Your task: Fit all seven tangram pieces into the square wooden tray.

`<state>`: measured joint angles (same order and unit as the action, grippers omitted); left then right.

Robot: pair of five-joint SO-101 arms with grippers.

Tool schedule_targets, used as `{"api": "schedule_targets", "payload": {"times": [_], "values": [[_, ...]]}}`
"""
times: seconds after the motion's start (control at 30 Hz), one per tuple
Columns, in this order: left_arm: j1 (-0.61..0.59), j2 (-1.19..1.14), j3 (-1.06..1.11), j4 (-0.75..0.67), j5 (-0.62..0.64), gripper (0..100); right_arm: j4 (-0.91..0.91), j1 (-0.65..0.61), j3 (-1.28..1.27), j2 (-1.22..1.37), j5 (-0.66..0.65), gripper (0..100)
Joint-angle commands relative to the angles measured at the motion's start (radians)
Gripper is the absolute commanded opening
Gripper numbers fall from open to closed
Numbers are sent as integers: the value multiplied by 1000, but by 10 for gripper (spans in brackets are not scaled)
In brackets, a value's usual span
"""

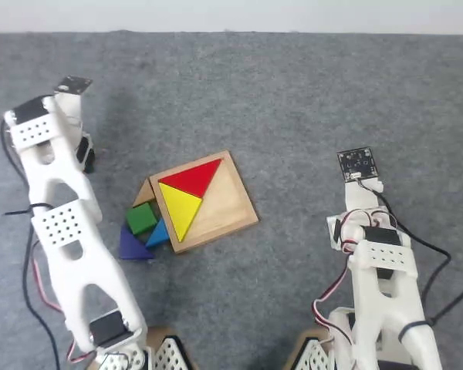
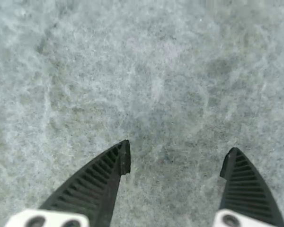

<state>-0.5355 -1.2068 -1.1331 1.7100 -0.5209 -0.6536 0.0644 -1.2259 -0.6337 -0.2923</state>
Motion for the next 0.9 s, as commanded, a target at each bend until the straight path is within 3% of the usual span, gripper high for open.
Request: {"api": "schedule_targets", "payload": {"times": [0.0, 0.17, 0.5, 0.7, 0.87], "values": [[5, -15, 25, 5, 23, 190, 19, -7, 6, -25, -5, 307], [-21, -21, -39, 15, 149, 262, 18, -7, 9, -25, -9, 307], [40, -21, -188, 20, 473, 261, 12, -7, 11, -25, -11, 307], [89, -20, -232, 3, 559, 262, 12, -8, 11, -25, -11, 307], [77, -23, -232, -112, 618, 261, 12, -8, 8, -25, -11, 307]]}}
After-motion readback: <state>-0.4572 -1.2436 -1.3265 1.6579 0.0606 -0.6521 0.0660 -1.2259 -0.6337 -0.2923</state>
